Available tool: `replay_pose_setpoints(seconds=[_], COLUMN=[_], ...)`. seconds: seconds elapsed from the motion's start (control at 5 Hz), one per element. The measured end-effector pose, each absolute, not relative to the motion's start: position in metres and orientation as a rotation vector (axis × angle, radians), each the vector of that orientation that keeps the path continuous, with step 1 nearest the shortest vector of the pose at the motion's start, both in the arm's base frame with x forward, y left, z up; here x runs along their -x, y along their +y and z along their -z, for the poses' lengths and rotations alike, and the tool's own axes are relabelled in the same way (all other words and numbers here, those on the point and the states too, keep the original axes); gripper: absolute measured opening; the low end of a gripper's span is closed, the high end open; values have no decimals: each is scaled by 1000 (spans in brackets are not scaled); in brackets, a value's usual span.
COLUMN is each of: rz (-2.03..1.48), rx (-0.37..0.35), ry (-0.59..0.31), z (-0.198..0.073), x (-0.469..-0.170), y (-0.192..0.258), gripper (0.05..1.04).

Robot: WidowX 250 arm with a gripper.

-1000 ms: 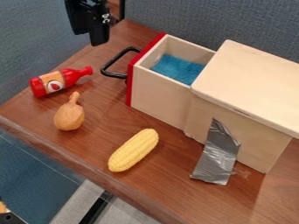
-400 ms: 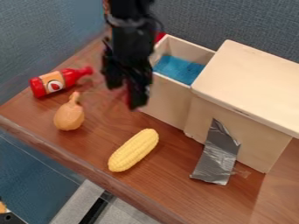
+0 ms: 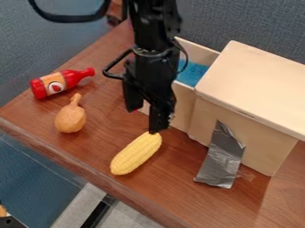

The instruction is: Remove the object out of the table and put it on the left box

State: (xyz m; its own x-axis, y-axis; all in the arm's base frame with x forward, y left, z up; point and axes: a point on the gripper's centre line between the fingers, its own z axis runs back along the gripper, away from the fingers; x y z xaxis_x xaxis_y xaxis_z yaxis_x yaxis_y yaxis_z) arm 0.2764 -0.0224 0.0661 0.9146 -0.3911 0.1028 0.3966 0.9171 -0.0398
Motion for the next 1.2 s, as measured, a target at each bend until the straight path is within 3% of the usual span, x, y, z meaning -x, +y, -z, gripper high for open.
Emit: replay_pose_setpoints(seconds=[0.6, 1.0, 1.2], rz=[357, 228, 198], rx=[60, 65, 67], ry=[-71, -113, -133], z=[-41, -25, -26], x=[-248, -241, -238], y=[-11, -8, -8], gripper=[969, 443, 515])
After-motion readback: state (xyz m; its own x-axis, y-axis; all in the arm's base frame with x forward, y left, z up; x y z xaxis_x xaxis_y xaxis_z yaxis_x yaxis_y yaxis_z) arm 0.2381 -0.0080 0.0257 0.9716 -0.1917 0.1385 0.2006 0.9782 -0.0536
